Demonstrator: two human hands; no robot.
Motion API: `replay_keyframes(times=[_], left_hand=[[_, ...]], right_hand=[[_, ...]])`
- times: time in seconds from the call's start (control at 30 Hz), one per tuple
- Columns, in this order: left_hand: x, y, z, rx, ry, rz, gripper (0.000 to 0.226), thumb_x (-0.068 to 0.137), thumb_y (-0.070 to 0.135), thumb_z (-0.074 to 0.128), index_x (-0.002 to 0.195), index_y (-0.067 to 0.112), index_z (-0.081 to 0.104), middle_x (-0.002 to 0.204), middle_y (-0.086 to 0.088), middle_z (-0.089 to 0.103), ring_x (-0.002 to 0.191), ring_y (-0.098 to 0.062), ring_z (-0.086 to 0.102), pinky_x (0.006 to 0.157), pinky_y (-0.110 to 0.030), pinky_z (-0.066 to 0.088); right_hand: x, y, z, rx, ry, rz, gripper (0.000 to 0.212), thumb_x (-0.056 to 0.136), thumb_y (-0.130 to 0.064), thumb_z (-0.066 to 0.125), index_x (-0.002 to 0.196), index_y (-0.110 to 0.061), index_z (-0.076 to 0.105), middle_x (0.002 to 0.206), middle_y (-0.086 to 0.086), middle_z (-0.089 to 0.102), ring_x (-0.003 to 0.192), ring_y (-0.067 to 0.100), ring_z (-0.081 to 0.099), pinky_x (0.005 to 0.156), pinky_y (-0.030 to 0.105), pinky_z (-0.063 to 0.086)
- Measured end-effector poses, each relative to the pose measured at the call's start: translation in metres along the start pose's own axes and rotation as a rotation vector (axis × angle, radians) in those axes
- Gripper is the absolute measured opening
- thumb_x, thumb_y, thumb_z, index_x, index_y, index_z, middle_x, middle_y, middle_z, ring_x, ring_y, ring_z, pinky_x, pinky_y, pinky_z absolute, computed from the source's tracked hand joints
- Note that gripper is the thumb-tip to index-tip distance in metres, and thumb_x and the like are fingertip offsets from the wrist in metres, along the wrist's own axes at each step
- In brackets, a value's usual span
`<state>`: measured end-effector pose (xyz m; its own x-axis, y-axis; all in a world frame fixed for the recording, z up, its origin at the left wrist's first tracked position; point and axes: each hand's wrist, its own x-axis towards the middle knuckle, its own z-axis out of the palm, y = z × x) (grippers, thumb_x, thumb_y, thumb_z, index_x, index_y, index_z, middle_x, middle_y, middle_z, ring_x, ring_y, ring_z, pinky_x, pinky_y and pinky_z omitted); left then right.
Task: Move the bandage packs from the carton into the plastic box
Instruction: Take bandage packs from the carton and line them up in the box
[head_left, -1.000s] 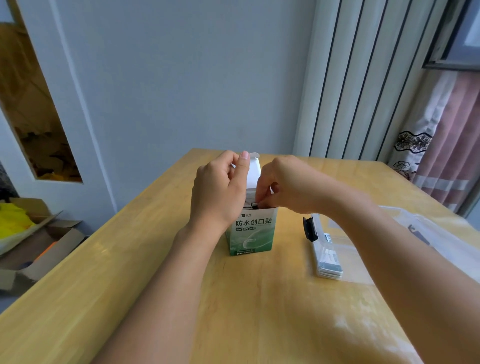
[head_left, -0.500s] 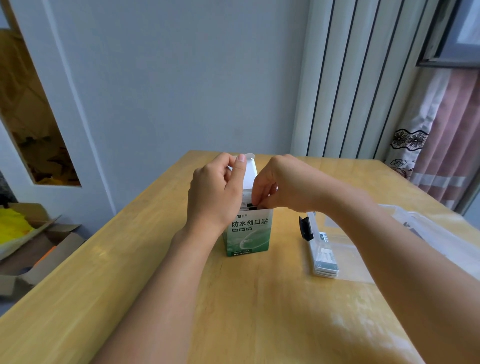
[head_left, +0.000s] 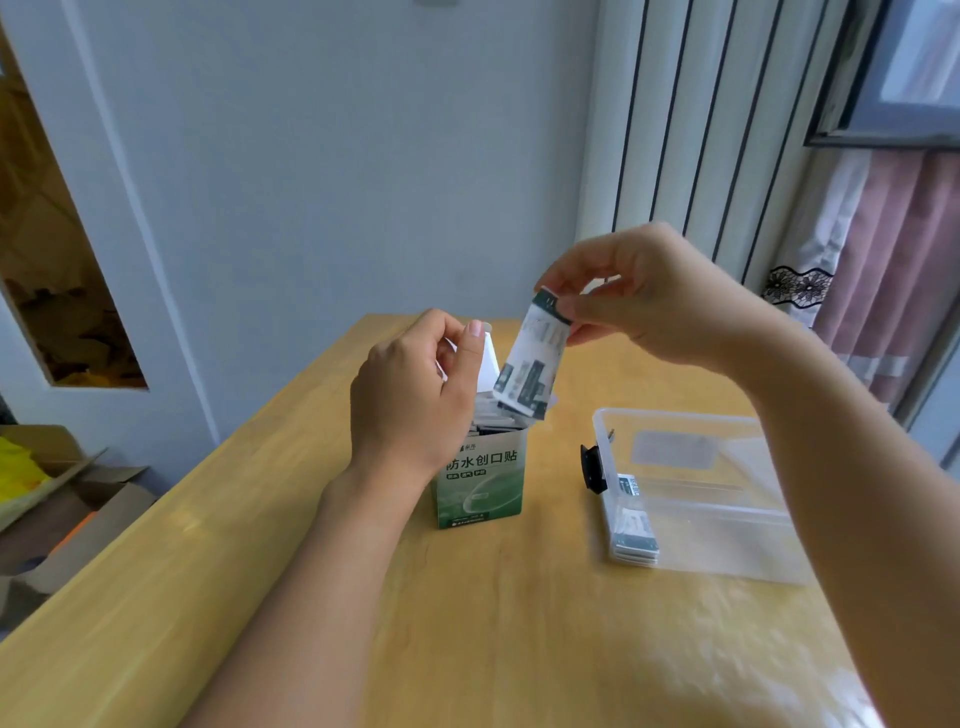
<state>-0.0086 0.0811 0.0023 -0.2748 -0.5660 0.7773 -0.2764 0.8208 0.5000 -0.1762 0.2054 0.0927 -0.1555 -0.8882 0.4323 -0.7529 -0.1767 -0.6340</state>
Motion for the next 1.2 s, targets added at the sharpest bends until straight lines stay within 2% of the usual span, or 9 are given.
replay_keyframes(times=[0.1, 0.17, 0.23, 0.3, 0.53, 0.63, 0.83, 1.0, 1.2], left_hand=[[0.001, 0.019, -0.004, -0.129, 0.004, 0.052, 0.032, 0.1, 0.043, 0.047, 0.085, 0.019, 0.062, 0.079, 0.008, 0.066, 0.078, -0.012, 0.062, 0.065, -0.03, 0.051], [-0.001, 0.043, -0.007, -0.647, -0.185, -0.275, 0.043, 0.102, 0.047, 0.044, 0.102, 0.012, 0.068, 0.094, -0.001, 0.073, 0.091, -0.016, 0.068, 0.069, -0.029, 0.056], [-0.006, 0.067, -0.009, -1.171, -0.532, -0.661, 0.063, 0.103, 0.055, 0.032, 0.119, 0.005, 0.066, 0.112, -0.017, 0.072, 0.098, -0.028, 0.071, 0.074, -0.037, 0.061], [-0.012, 0.08, -0.009, -1.36, -0.74, -0.832, 0.069, 0.103, 0.056, 0.026, 0.124, 0.002, 0.064, 0.116, -0.024, 0.07, 0.096, -0.035, 0.073, 0.076, -0.041, 0.063], [-0.022, 0.08, 0.005, -1.33, -0.715, -0.934, 0.046, 0.106, 0.038, 0.037, 0.114, 0.007, 0.07, 0.082, -0.007, 0.07, 0.066, -0.015, 0.068, 0.047, -0.022, 0.054], [-0.026, 0.079, 0.012, -1.305, -0.724, -0.909, 0.045, 0.107, 0.035, 0.037, 0.11, 0.007, 0.073, 0.084, -0.009, 0.069, 0.065, -0.014, 0.062, 0.048, -0.021, 0.05], [-0.031, 0.079, 0.02, -1.267, -0.738, -0.924, 0.047, 0.107, 0.034, 0.037, 0.113, 0.004, 0.072, 0.091, -0.012, 0.065, 0.076, -0.017, 0.058, 0.065, -0.027, 0.046], [-0.03, 0.08, 0.018, -1.288, -0.74, -0.922, 0.04, 0.093, 0.029, 0.05, 0.108, 0.002, 0.075, 0.094, -0.013, 0.061, 0.075, -0.018, 0.055, 0.066, -0.028, 0.042], [-0.028, 0.076, 0.016, -1.259, -0.77, -0.915, 0.043, 0.101, 0.026, 0.041, 0.115, -0.002, 0.071, 0.091, -0.013, 0.065, 0.075, -0.019, 0.06, 0.065, -0.028, 0.048]], right_hand=[[-0.006, 0.003, -0.014, 0.226, 0.055, 0.017, 0.016, 0.091, 0.008, 0.063, 0.094, -0.004, 0.073, 0.085, 0.007, 0.076, 0.079, 0.021, 0.077, 0.072, 0.028, 0.062], [-0.01, 0.003, -0.022, 0.268, 0.066, 0.017, 0.016, 0.09, 0.009, 0.064, 0.093, -0.004, 0.074, 0.082, 0.005, 0.077, 0.079, 0.02, 0.077, 0.071, 0.027, 0.061], [-0.014, 0.004, -0.027, 0.286, 0.04, 0.019, 0.017, 0.089, 0.008, 0.065, 0.092, -0.006, 0.074, 0.083, 0.006, 0.077, 0.082, 0.022, 0.077, 0.072, 0.028, 0.062], [-0.016, 0.006, -0.028, 0.266, -0.008, 0.028, 0.019, 0.088, 0.007, 0.067, 0.092, -0.01, 0.075, 0.087, 0.01, 0.078, 0.084, 0.026, 0.077, 0.074, 0.031, 0.062], [-0.021, 0.011, -0.028, -0.096, -0.026, 0.039, 0.025, 0.083, 0.003, 0.075, 0.104, -0.011, 0.077, 0.091, -0.003, 0.076, 0.081, 0.01, 0.076, 0.076, 0.026, 0.062], [-0.024, 0.011, -0.027, -0.147, -0.07, 0.074, 0.027, 0.084, -0.002, 0.076, 0.109, -0.013, 0.075, 0.096, -0.006, 0.075, 0.085, 0.008, 0.074, 0.075, 0.021, 0.06], [-0.027, 0.003, -0.023, -0.434, -0.196, 0.115, 0.028, 0.093, -0.017, 0.069, 0.121, -0.022, 0.069, 0.088, -0.017, 0.07, 0.065, 0.01, 0.066, 0.055, 0.021, 0.056], [-0.029, -0.011, -0.014, -0.531, -0.158, 0.078, 0.042, 0.095, -0.015, 0.066, 0.133, -0.034, 0.06, 0.109, -0.01, 0.066, 0.087, 0.012, 0.062, 0.075, 0.024, 0.054], [-0.03, -0.013, -0.011, -0.615, -0.167, 0.07, 0.03, 0.094, -0.012, 0.066, 0.117, -0.031, 0.07, 0.096, -0.016, 0.065, 0.083, 0.01, 0.06, 0.06, 0.015, 0.046]])
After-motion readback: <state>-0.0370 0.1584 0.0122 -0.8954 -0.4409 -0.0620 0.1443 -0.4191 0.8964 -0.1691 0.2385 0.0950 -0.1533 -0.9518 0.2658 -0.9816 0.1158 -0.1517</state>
